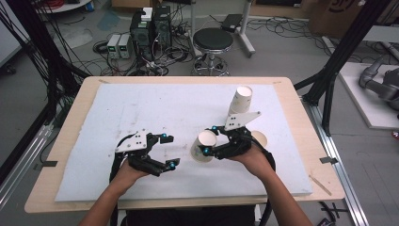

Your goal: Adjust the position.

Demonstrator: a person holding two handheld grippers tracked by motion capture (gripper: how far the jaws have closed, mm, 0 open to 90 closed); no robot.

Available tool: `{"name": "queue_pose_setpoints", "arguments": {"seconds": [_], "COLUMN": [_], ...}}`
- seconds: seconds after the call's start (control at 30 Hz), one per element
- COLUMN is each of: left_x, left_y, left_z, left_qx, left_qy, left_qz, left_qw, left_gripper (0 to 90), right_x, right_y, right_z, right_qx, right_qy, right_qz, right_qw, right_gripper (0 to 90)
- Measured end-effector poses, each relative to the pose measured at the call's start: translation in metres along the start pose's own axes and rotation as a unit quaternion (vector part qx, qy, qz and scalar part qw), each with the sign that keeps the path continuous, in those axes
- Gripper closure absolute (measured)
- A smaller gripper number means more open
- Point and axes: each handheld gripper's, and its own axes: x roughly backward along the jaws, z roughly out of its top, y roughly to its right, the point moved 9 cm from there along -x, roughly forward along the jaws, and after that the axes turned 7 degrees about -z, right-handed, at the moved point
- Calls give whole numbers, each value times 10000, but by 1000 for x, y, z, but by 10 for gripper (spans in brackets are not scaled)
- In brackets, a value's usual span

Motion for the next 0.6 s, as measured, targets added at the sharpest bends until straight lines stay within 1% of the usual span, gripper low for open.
{"name": "queue_pose_setpoints", "arguments": {"seconds": [0.13,0.2,0.23,0.3,0.33,0.37,0.43,0.5,0.6], "left_x": [-9,-16,-16,-24,-24,-29,-31,-37,-40], "left_y": [1,1,1,2,2,3,3,3,4], "left_z": [2,5,5,8,8,7,6,4,4], "left_qx": [-15,-102,-102,-132,-132,-122,-120,-121,-126], "left_qy": [-71,-139,-139,-148,-148,-146,-174,-231,-253], "left_qz": [-66,-94,-94,-173,-173,-196,-206,-256,-277], "left_qw": [10000,9998,9998,9997,9997,9996,9996,9993,9992], "left_gripper": [167,168,168,168,168,167,168,167,168], "right_x": [-3,-4,-4,-5,-5,-5,-6,-6,-6], "right_y": [-3,-4,-4,-5,-5,-7,-8,-8,-9], "right_z": [2,2,3,4,4,4,5,5,5], "right_qx": [15,33,38,55,55,53,43,51,51], "right_qy": [-17,-24,-14,-26,-26,-18,-2,-10,-26], "right_qz": [52,77,74,92,92,122,143,142,180], "right_qw": [10000,10000,10000,9999,9999,9999,9999,9999,9998], "right_gripper": [360,359,359,359,359,360,360,359,360]}}
